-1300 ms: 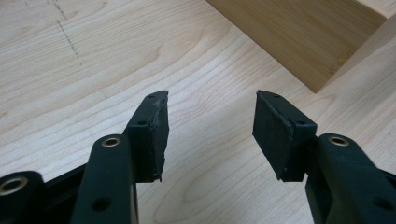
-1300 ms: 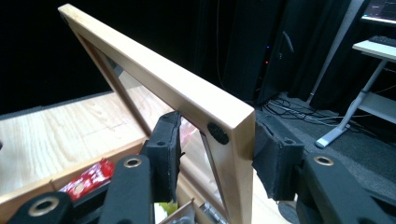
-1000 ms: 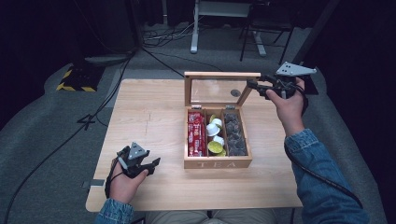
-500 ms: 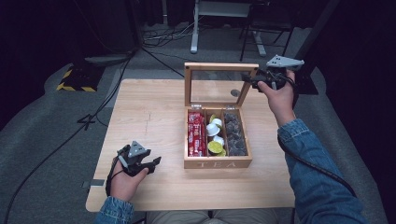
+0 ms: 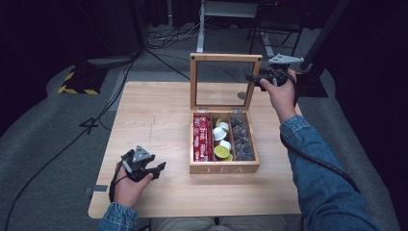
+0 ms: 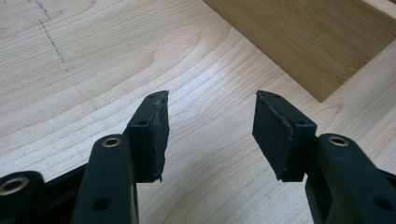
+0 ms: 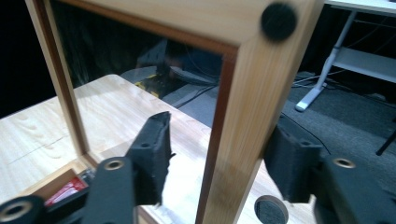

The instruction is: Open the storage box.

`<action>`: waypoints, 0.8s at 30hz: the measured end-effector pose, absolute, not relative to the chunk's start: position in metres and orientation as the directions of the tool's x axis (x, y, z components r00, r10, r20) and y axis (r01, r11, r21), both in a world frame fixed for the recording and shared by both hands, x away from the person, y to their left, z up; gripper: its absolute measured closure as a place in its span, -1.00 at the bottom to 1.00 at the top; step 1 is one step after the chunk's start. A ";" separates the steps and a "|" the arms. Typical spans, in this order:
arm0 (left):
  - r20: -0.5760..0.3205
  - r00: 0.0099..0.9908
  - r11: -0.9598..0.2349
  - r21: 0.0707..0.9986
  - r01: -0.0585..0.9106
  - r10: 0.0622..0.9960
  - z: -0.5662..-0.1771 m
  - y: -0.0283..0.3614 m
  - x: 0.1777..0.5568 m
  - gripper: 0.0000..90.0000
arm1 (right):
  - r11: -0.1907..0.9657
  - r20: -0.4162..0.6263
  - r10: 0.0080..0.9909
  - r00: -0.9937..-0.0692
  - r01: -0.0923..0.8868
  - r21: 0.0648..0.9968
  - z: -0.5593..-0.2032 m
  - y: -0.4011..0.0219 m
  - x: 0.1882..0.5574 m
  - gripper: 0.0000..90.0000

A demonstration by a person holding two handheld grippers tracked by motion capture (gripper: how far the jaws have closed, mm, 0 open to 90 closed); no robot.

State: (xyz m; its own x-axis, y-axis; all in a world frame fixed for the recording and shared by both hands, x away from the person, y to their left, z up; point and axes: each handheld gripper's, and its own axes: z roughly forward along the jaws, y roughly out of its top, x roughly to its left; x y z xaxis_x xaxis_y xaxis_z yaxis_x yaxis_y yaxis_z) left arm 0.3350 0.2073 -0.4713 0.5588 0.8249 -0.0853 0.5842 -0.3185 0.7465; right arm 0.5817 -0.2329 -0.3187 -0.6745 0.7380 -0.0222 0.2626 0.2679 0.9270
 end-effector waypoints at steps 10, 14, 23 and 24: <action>-0.078 0.560 -0.326 0.743 0.585 0.825 -0.472 0.209 0.335 0.02 | 0.244 0.014 0.763 -0.647 0.308 0.920 -0.333 -0.235 0.596 -0.09; -0.078 0.557 -0.326 0.741 0.587 0.827 -0.472 0.208 0.335 0.02 | 0.242 0.024 0.773 -0.634 0.329 0.913 -0.338 -0.235 0.600 -0.12; -0.076 0.555 -0.328 0.738 0.590 0.828 -0.472 0.208 0.335 0.02 | 0.232 0.038 0.774 -0.633 0.338 0.912 -0.340 -0.236 0.601 -0.14; -0.076 0.555 -0.327 0.739 0.589 0.828 -0.472 0.209 0.335 0.02 | 0.229 0.039 0.774 -0.632 0.338 0.913 -0.340 -0.236 0.601 -0.14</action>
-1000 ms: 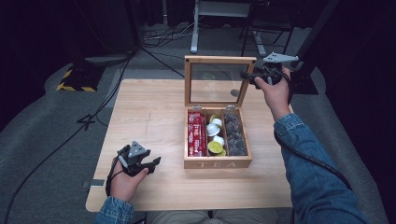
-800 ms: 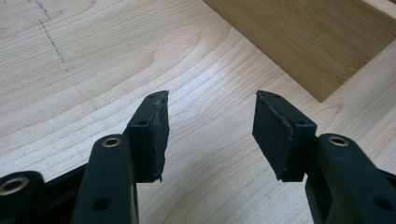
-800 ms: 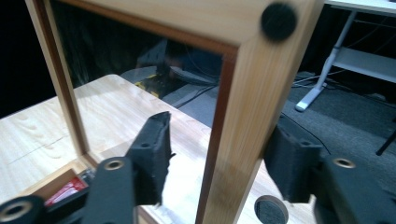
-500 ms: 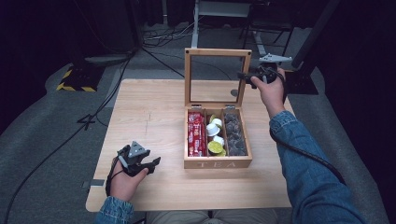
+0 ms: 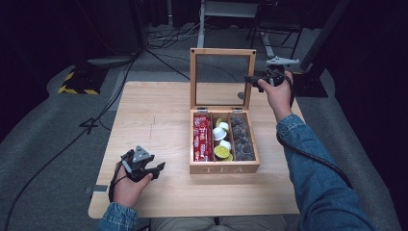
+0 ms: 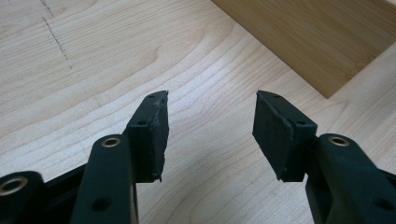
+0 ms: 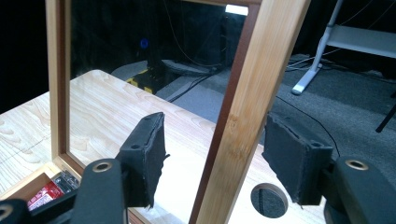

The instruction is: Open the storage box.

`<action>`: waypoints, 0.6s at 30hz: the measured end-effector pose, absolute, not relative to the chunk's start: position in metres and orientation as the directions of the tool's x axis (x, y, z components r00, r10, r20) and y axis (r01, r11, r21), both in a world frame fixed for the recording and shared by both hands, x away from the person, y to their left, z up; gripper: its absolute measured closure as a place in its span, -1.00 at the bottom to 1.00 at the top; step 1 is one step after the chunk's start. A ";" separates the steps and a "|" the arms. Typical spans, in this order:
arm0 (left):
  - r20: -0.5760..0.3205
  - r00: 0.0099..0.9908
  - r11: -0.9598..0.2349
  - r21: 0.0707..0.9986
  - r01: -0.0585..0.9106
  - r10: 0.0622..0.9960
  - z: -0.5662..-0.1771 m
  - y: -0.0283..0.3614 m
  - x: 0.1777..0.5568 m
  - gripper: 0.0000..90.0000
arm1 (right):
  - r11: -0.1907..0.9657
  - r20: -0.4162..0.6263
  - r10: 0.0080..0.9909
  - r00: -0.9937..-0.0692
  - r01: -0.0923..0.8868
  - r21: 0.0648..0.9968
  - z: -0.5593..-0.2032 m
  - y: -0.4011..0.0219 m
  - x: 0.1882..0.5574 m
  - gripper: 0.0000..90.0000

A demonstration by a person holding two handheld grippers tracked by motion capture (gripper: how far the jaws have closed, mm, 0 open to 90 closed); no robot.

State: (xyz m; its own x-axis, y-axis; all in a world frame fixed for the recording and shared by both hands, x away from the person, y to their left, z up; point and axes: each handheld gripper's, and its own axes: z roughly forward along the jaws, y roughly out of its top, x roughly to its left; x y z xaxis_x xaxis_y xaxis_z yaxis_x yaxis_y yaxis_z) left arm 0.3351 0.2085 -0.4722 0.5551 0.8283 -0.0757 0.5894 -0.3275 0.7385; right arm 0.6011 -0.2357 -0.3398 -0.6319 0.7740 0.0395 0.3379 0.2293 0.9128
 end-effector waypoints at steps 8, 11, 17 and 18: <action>-0.073 0.555 -0.329 0.739 0.588 0.828 -0.472 0.209 0.336 0.02 | 0.223 0.037 0.774 -0.632 0.327 0.918 -0.336 -0.237 0.597 -0.16; -0.077 0.556 -0.327 0.739 0.589 0.828 -0.472 0.210 0.337 0.01 | 0.218 0.040 0.771 -0.636 0.321 0.922 -0.333 -0.238 0.594 -0.19; -0.085 0.550 -0.315 0.743 0.590 0.831 -0.471 0.209 0.341 -0.02 | 0.230 0.037 0.758 -0.651 0.320 0.919 -0.324 -0.239 0.581 -0.20; -0.094 0.553 -0.311 0.743 0.592 0.828 -0.470 0.208 0.342 -0.03 | 0.234 0.039 0.754 -0.655 0.324 0.917 -0.323 -0.239 0.578 -0.19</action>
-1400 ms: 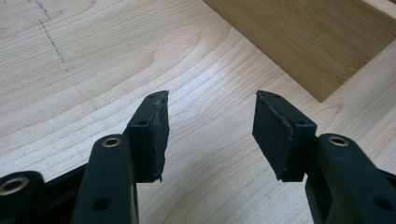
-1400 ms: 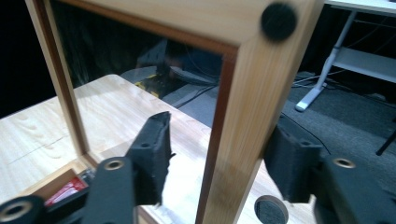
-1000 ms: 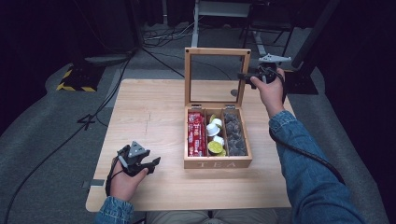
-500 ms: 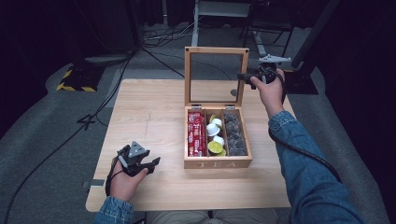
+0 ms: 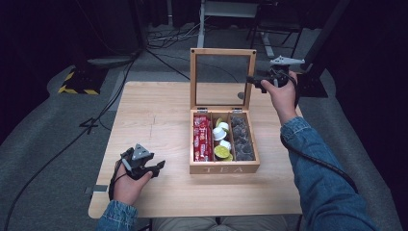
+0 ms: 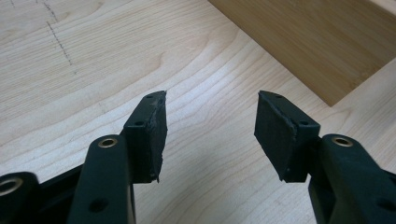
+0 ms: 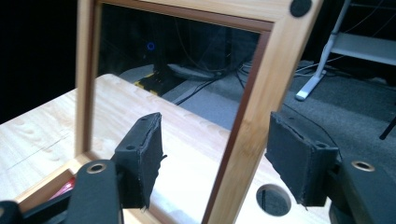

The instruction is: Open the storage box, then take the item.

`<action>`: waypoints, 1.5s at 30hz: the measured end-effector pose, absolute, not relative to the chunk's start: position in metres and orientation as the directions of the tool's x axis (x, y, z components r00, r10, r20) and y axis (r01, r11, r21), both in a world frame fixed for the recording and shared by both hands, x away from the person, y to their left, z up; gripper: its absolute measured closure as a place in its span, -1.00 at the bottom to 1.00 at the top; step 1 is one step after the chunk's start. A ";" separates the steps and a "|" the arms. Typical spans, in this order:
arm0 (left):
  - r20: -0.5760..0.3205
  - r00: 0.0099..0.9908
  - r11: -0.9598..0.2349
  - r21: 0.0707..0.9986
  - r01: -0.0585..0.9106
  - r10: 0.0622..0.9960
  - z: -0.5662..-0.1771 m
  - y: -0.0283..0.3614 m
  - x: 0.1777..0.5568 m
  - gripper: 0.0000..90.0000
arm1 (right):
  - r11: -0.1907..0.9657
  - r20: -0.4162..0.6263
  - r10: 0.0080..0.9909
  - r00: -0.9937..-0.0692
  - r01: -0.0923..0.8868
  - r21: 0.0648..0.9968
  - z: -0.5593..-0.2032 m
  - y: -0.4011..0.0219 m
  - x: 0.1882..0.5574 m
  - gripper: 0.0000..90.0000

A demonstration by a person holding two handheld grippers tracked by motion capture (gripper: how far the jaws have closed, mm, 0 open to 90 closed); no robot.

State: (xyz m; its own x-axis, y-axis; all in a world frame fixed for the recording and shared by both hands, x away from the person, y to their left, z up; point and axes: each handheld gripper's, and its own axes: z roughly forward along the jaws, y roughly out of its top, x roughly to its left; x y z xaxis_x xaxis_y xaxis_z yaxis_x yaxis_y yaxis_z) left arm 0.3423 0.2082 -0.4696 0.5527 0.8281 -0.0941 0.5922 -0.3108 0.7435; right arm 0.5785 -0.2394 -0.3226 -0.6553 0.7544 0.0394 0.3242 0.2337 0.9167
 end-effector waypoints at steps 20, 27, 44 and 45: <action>-0.066 0.526 -0.318 0.730 0.604 0.848 -0.473 0.200 0.358 -0.22 | 0.253 0.065 0.660 -0.749 0.302 0.919 -0.306 -0.230 0.521 -0.25; -0.050 0.534 -0.334 0.730 0.597 0.844 -0.476 0.199 0.357 -0.25 | 0.267 0.080 0.596 -0.799 0.291 0.919 -0.314 -0.210 0.501 -0.45; -0.030 0.509 -0.343 0.705 0.621 0.860 -0.490 0.208 0.349 -0.39 | 0.288 0.101 0.568 -0.817 0.312 0.905 -0.340 -0.173 0.481 -0.56; -0.014 0.505 -0.354 0.696 0.625 0.863 -0.491 0.209 0.348 -0.40 | 0.301 0.107 0.548 -0.830 0.315 0.900 -0.343 -0.168 0.479 -0.48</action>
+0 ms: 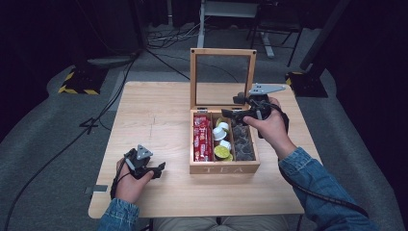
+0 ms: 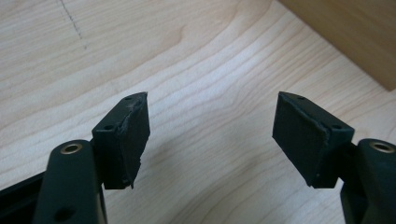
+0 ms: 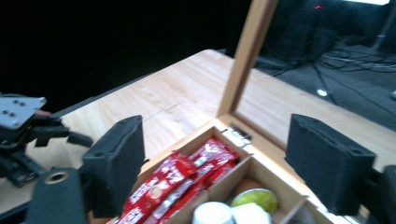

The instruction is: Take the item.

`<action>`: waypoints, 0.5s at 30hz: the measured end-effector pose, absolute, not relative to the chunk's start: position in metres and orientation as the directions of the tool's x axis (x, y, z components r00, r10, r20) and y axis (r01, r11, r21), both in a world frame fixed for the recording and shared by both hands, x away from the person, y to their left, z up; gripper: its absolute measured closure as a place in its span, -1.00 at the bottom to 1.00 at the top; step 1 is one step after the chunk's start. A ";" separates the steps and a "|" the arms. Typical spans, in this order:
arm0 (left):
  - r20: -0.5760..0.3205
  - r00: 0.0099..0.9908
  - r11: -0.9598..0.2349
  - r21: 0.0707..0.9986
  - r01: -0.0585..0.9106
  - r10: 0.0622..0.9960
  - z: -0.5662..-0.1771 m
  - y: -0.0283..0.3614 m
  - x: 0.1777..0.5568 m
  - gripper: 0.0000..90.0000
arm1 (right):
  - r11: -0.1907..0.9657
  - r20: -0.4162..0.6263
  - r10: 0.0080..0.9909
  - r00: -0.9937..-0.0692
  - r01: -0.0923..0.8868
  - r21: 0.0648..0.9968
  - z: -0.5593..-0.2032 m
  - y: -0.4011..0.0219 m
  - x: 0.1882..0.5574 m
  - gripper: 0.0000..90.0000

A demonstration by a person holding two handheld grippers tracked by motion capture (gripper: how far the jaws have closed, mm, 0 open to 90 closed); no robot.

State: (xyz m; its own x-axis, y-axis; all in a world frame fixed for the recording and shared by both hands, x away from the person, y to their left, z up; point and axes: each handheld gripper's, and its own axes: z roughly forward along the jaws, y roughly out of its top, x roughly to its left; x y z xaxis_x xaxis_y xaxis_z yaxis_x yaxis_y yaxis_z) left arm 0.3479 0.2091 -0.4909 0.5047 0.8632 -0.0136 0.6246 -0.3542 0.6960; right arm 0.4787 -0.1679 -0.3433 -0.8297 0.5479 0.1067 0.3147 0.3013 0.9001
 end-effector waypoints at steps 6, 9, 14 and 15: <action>-0.010 0.503 -0.358 0.690 0.629 0.864 -0.495 0.213 0.345 -0.42 | 0.335 0.104 0.515 -0.851 0.311 0.889 -0.354 -0.152 0.474 -0.31; -0.006 0.503 -0.363 0.685 0.631 0.864 -0.498 0.213 0.344 -0.43 | 0.364 0.094 0.504 -0.859 0.309 0.878 -0.359 -0.145 0.473 -0.23; -0.013 0.503 -0.360 0.683 0.636 0.864 -0.501 0.215 0.344 -0.46 | 0.411 0.094 0.497 -0.863 0.330 0.850 -0.370 -0.135 0.473 -0.11; -0.011 0.500 -0.357 0.684 0.635 0.866 -0.501 0.215 0.344 -0.46 | 0.418 0.095 0.496 -0.863 0.333 0.845 -0.373 -0.133 0.473 -0.08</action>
